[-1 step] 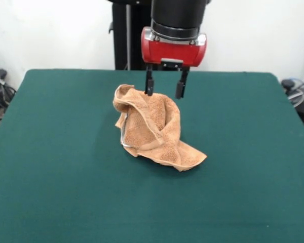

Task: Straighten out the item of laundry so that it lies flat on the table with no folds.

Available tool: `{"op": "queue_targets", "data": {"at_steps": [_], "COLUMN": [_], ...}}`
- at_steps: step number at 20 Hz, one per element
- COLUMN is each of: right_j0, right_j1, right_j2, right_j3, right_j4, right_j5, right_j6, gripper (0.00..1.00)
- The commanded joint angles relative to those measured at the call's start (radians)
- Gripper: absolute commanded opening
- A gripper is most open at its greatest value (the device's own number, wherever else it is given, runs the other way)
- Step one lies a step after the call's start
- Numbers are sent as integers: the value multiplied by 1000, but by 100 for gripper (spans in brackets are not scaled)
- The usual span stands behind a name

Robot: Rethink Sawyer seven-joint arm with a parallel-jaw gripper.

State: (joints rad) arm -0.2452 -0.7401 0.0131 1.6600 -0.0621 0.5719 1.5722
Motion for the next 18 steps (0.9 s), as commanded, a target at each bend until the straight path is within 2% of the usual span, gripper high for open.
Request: {"op": "queue_targets", "data": {"at_steps": [1, 18], "right_j0": [-34, -87], "right_j1": [6, -13], "right_j2": [125, 153], "right_j3": [117, 201], "right_j4": [-30, -61], "right_j5": [53, -16], "right_j6": [-32, -22], "gripper": [100, 100]}}
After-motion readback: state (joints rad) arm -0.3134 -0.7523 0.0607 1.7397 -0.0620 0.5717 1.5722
